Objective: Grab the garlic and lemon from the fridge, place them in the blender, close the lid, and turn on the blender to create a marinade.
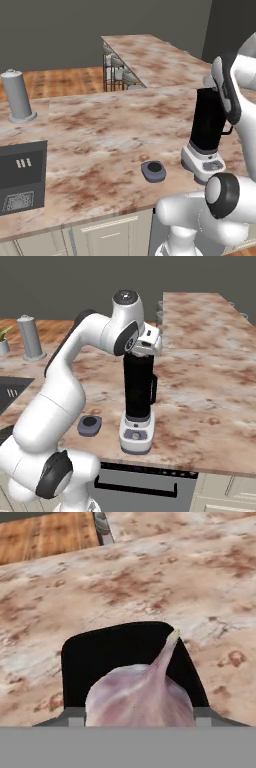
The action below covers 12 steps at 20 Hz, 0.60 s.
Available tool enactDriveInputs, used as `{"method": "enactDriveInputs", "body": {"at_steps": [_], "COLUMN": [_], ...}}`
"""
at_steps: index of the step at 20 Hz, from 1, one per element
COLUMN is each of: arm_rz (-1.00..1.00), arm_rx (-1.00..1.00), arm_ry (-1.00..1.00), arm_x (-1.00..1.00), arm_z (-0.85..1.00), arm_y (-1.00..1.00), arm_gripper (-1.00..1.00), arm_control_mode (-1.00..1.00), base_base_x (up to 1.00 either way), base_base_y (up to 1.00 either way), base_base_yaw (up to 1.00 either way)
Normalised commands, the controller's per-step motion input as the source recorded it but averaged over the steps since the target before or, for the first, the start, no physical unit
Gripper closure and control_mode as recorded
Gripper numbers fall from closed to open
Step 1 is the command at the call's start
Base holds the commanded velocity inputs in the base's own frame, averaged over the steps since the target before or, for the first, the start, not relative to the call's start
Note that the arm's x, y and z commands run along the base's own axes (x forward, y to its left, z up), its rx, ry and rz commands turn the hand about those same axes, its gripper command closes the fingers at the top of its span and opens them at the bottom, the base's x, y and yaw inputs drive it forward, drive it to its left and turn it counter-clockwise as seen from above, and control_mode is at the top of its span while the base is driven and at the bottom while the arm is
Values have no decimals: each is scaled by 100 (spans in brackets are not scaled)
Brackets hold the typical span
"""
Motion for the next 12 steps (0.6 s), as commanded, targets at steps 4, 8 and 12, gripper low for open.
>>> {"method": "enactDriveInputs", "body": {"at_steps": [4,8,12], "arm_rz": [0,0,0], "arm_rx": [0,0,-1], "arm_ry": [13,12,8], "arm_x": [69,42,5], "arm_z": [-62,-69,-75], "arm_y": [0,0,0], "arm_gripper": [100,100,100], "arm_control_mode": [-100,-100,-100], "base_base_x": [0,0,0], "base_base_y": [0,0,0], "base_base_yaw": [0,0,0]}}
